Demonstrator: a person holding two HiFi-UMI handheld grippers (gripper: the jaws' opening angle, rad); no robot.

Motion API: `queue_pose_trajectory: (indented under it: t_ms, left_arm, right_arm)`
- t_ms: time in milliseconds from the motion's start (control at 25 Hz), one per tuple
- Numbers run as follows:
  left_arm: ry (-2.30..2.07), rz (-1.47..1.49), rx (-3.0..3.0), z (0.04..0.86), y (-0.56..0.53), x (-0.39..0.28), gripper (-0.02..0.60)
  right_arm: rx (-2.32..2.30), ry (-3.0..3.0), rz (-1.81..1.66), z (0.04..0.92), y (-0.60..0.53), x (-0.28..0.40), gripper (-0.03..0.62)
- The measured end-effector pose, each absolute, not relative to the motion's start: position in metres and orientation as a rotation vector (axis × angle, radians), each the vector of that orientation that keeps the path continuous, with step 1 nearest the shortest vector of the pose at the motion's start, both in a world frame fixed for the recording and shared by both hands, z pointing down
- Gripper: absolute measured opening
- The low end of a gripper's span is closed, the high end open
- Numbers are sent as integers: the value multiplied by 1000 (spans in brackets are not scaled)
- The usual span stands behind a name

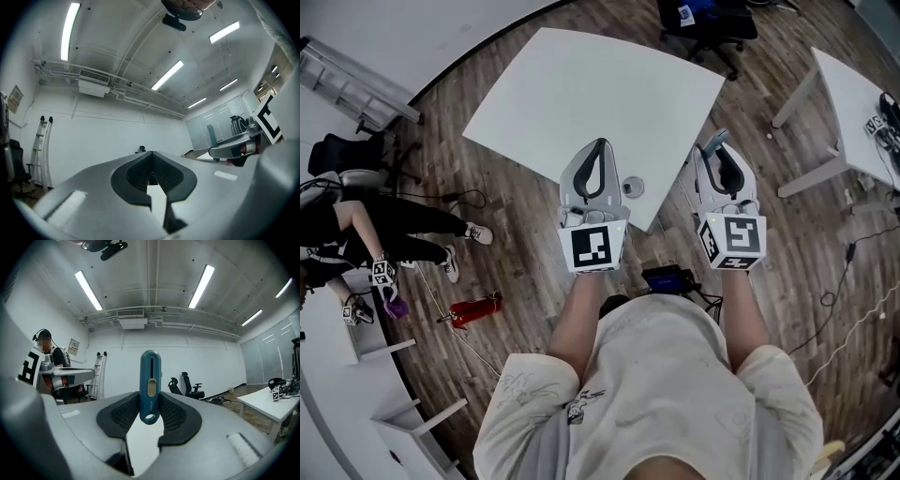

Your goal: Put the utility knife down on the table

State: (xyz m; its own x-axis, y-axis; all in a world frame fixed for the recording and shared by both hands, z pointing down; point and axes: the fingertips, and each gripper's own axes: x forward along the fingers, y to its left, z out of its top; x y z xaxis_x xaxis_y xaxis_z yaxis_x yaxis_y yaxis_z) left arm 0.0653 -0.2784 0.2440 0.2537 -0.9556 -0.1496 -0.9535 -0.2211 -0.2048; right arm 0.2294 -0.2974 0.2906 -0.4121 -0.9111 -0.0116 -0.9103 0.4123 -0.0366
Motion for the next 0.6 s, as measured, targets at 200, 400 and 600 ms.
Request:
queue_pose_trajectory:
  t_ms: [200,400,600]
  left_arm:
    - [1789,-44,-2258,251,-349,74,17]
    - [1793,-43,-2269,267,-412,22,17]
    - [1802,-8,-2287,277,-479,-70,17]
  right_arm:
    - [-1666,2634,-72,304,-369,237,135]
    - [-1684,2650,-70,318,-432,184,135]
    - [-1715,2669,-53,323,-497,94,135]
